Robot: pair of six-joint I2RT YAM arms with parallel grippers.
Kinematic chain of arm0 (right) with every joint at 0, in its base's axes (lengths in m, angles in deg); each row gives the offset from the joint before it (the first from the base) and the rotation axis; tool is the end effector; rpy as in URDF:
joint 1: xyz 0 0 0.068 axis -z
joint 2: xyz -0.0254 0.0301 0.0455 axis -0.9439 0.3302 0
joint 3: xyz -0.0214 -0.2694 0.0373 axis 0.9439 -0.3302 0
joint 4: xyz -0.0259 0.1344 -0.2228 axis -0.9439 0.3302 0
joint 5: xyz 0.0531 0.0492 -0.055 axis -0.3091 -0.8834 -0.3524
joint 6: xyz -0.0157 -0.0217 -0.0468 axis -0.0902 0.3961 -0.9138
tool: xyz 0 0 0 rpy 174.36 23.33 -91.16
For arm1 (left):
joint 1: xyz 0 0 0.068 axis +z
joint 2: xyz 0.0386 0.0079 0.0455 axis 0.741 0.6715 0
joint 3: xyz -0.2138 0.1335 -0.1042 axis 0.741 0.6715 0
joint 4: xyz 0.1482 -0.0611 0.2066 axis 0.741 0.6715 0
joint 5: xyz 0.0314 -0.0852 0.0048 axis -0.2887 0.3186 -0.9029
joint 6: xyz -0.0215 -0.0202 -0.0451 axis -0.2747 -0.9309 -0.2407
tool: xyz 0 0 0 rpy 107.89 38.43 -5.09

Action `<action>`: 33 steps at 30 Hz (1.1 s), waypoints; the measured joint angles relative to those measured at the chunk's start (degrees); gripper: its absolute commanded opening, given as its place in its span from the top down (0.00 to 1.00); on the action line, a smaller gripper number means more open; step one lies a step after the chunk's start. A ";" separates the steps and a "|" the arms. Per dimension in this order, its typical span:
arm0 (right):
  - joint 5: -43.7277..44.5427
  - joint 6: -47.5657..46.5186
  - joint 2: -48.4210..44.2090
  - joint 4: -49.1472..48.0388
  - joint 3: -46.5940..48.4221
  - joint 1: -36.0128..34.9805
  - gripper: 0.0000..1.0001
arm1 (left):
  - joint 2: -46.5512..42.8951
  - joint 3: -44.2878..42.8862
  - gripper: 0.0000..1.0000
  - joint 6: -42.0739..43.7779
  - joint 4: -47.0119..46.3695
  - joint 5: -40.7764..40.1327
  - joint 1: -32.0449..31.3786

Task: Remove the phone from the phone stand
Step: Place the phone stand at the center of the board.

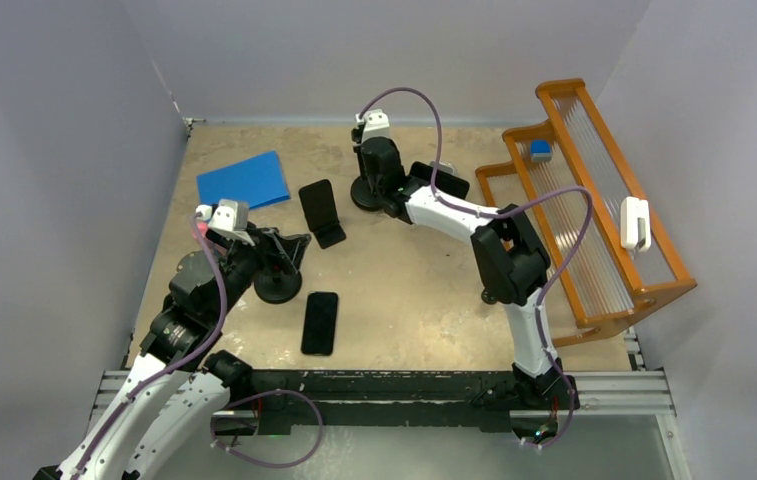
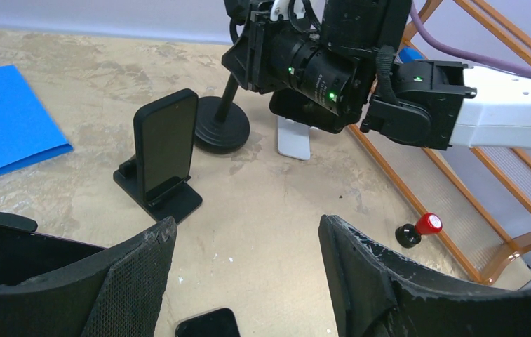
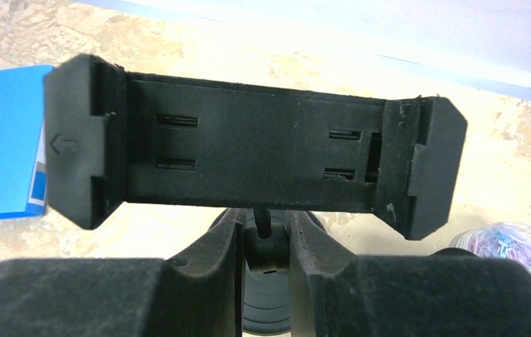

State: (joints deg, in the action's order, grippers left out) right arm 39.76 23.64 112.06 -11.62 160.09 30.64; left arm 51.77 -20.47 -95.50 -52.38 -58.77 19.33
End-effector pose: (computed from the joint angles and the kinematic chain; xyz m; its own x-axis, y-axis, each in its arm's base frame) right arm 0.3943 0.3105 0.2628 -0.1545 0.0042 -0.9880 -0.2100 0.9770 0.0370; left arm 0.1136 -0.0598 0.3325 -0.2364 -0.3301 -0.9139 0.3694 0.8394 -0.3987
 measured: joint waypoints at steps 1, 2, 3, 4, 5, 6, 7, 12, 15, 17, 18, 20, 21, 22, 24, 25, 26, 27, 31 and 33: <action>-0.02 -0.07 0.55 0.42 0.70 0.11 1.00 | 0.00 0.00 0.28 -0.02 0.00 0.00 0.00; -0.13 -0.13 1.07 1.01 1.36 0.28 1.00 | 0.00 0.00 0.28 -0.02 0.00 0.00 0.00; -0.15 -0.20 1.44 1.31 1.84 0.39 1.00 | 0.02 0.00 0.28 0.00 0.00 0.00 0.00; -0.35 -0.26 1.90 1.77 2.38 0.50 1.00 | 0.04 0.00 0.28 -0.02 -0.02 0.00 0.00; -0.46 -0.28 2.43 1.95 2.91 0.66 1.00 | 0.04 0.00 0.28 -0.02 0.00 -0.02 0.00; -0.68 -0.26 2.80 2.08 3.17 0.72 1.00 | 0.04 0.00 0.28 -0.02 0.00 0.00 0.00; -1.01 -0.28 3.23 2.23 3.45 0.79 1.00 | 0.04 0.00 0.28 0.00 0.00 -0.02 0.00; -1.55 -0.24 4.04 2.54 4.22 0.98 0.91 | 0.07 0.00 0.28 0.00 0.00 -0.02 0.00; -1.62 -0.20 4.09 2.73 4.24 0.98 0.68 | 0.07 0.00 0.28 -0.02 0.00 0.00 0.00; -1.88 -0.13 4.09 2.75 4.24 1.01 0.56 | 0.07 0.00 0.28 0.00 -0.02 -0.02 0.00; -1.92 -0.09 4.09 2.73 4.24 1.01 0.52 | 0.07 0.00 0.28 0.00 0.00 -0.02 0.00; -2.25 0.13 4.09 2.32 4.24 1.01 0.45 | 0.04 0.00 0.28 -0.02 0.00 0.00 0.00; -2.56 0.13 4.09 2.19 4.24 1.01 0.42 | 0.04 0.00 0.28 -0.02 0.00 0.00 0.00; -2.78 0.20 4.09 2.19 4.24 1.01 0.39 | 0.04 0.00 0.28 -0.02 0.00 0.00 0.00; -2.89 0.44 4.07 2.14 4.24 1.01 0.34 | 0.04 0.00 0.28 0.00 0.00 0.00 0.00; -2.89 0.52 4.07 2.03 4.24 1.01 0.31 | 0.04 0.00 0.28 -0.02 0.00 0.00 0.00; -2.95 0.63 4.04 1.81 4.15 0.98 0.28 | 0.02 0.00 0.28 -0.02 0.00 -0.02 0.00; -3.04 0.76 3.91 1.62 3.91 0.98 0.26 | 0.04 0.00 0.28 -0.02 0.00 0.00 0.00; -3.52 1.29 1.92 1.05 1.18 1.01 0.14 | 0.02 0.00 0.28 -0.02 0.00 0.02 0.00; -3.91 1.53 0.07 0.96 -0.85 1.01 0.10 | 0.02 0.00 0.28 -0.02 0.00 0.02 0.00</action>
State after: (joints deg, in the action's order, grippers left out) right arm 35.85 25.17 112.12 -10.65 159.24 31.65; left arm 51.79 -20.47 -95.52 -52.38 -58.75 19.33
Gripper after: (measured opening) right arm 0.831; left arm 0.723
